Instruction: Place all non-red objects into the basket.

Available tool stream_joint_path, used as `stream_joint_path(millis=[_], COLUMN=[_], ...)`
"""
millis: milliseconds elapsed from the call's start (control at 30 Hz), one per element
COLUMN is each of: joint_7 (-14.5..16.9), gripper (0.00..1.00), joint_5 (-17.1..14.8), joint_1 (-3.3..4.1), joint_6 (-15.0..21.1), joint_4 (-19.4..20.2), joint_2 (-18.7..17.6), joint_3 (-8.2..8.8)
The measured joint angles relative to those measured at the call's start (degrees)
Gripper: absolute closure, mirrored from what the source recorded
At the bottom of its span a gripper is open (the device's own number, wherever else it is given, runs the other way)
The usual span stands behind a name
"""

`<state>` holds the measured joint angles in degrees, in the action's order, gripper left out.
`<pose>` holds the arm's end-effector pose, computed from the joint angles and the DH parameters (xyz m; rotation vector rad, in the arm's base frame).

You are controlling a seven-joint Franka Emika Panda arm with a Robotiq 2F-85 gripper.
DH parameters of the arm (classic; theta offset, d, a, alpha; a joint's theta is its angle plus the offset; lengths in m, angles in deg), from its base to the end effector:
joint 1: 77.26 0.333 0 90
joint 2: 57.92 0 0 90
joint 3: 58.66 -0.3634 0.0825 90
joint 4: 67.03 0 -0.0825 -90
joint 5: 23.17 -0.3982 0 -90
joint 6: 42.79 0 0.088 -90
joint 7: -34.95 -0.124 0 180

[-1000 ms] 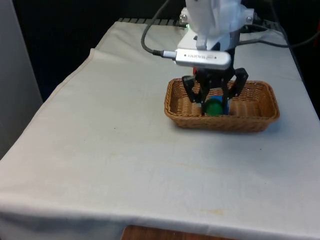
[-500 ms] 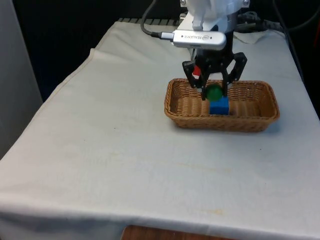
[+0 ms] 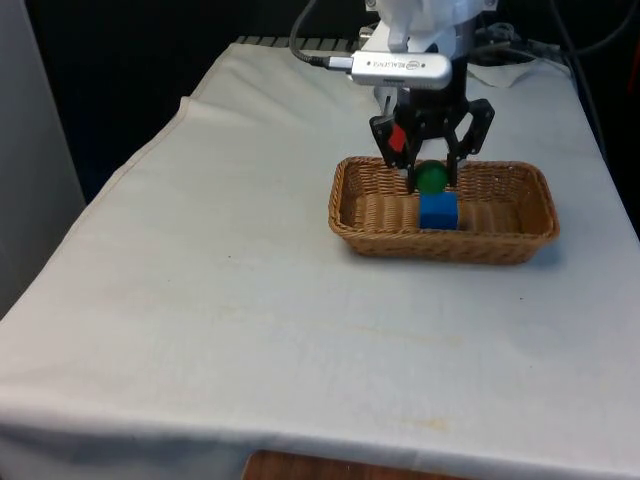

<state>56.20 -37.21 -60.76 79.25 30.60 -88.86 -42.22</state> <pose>0.6946 0.0370 0.2976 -3.0439 -0.4052 0.1142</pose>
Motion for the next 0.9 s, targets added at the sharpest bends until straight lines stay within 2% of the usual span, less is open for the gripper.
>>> stream_joint_path(millis=[100,433,700,900], joint_7=[0.11,0.34,0.52,0.11], gripper=[1.00,1.00,1.00,1.00], joint_5=[0.00,0.00,0.00,0.00], joint_1=[0.17,0.52,0.63,0.57], joint_6=[1.55,4.76,8.82,9.68], joint_4=[2.81,8.65,15.53,17.59], joint_2=[1.49,4.47,7.96,9.11], joint_3=[-0.11,-0.40,-0.92,-0.86])
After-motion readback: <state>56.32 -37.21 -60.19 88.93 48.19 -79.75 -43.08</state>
